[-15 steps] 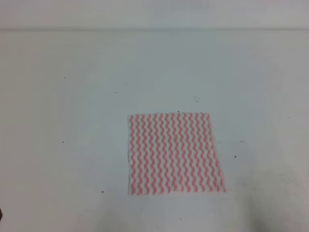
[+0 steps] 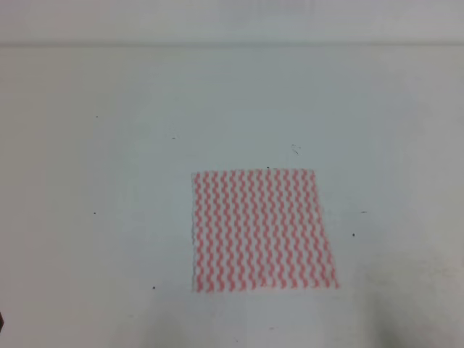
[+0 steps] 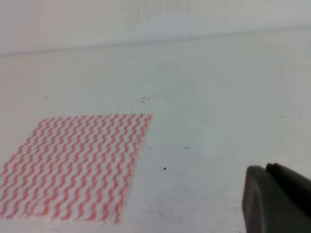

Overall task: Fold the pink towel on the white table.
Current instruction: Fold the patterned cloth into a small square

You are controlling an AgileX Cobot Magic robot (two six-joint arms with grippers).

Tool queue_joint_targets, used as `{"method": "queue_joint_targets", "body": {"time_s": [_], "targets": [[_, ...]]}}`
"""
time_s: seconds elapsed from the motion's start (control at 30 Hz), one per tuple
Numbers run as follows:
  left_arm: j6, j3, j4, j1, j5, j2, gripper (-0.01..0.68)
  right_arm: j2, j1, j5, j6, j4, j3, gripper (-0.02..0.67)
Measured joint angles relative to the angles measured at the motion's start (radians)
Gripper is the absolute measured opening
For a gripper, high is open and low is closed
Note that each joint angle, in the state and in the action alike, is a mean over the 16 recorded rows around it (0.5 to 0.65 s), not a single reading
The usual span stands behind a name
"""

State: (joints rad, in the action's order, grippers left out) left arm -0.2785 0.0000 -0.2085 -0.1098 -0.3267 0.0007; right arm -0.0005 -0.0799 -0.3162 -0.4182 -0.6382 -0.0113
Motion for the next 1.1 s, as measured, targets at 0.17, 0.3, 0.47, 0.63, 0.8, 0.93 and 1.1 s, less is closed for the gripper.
{"method": "queue_joint_targets", "body": {"time_s": [0.17,0.3,0.47,0.63,0.8,0.93,1.1], "targets": [[0.000,0.000,0.000,0.000,0.000,0.000,-0.005,0.000,0.000,-0.001,0.000,0.001,0.003,-0.018],[0.000,0.002,0.000,0.000,0.000,0.000,-0.005,0.000,0.000,-0.002,0.000,0.001,0.005,-0.018],[0.000,0.002,0.000,0.000,0.000,0.000,-0.005,0.000,0.000,-0.001,0.000,0.000,0.002,-0.018],[0.000,0.002,0.000,0.000,0.000,-0.002,-0.005,0.000,0.000,0.000,0.000,-0.001,-0.005,-0.018],[0.000,0.002,0.000,0.000,0.001,-0.002,-0.005,0.000,0.000,0.000,0.000,-0.001,-0.005,-0.018],[0.000,0.000,0.000,0.000,0.001,-0.002,-0.005,0.000,0.000,0.000,0.000,-0.001,-0.005,-0.018],[0.000,0.000,0.000,0.000,0.002,-0.002,-0.005,0.000,0.000,0.000,0.000,-0.001,-0.005,-0.018]]}}
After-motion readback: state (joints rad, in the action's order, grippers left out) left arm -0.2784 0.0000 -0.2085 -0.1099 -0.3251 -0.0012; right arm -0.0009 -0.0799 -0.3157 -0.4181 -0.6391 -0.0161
